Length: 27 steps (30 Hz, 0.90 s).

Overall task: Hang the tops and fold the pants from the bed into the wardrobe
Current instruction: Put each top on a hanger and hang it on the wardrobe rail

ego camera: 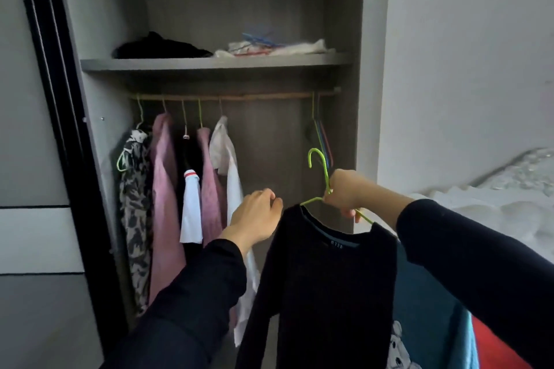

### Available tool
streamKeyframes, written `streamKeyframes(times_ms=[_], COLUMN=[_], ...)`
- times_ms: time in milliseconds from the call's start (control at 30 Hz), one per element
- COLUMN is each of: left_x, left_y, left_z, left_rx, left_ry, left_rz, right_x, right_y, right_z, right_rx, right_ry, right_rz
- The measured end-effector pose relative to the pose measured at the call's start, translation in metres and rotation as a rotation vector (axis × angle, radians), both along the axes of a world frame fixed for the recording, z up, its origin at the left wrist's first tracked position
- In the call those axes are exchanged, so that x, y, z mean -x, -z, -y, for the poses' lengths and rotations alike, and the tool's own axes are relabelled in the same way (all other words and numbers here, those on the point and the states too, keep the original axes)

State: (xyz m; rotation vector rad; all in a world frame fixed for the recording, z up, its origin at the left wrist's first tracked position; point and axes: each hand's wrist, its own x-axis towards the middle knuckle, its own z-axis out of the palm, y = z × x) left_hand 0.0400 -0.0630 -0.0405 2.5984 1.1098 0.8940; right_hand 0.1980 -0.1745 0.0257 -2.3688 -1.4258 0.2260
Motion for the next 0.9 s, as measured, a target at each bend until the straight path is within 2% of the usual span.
streamKeyframes(times_ms=[267,500,700,900], left_x=[-0.036,-0.07,-0.076,-0.079], left_y=[-0.016,-0.07,-0.117,-0.164], left_z=[-0.135,-0.263,-0.335,-0.406], left_rx=[-0.041,-0.15,-0.228,-0.42], left_ry=[-0.003,-0.062,-0.112,-0.183], left_rz=[0.005,0.059,0.049,0.151], right_x=[-0.02,-0.048,-0.063,-0.078], right_y=[-0.017,-0.059,-0.093,-0.129], right_z=[-0.151,-0.276,-0.356,-0.422], right_rx=[-0.046,-0.169,-0.257,-0.33], right_ry=[-0.028,-0.051,-0.065,-0.043], right_rz=[-0.007,0.043,0.076,0.097])
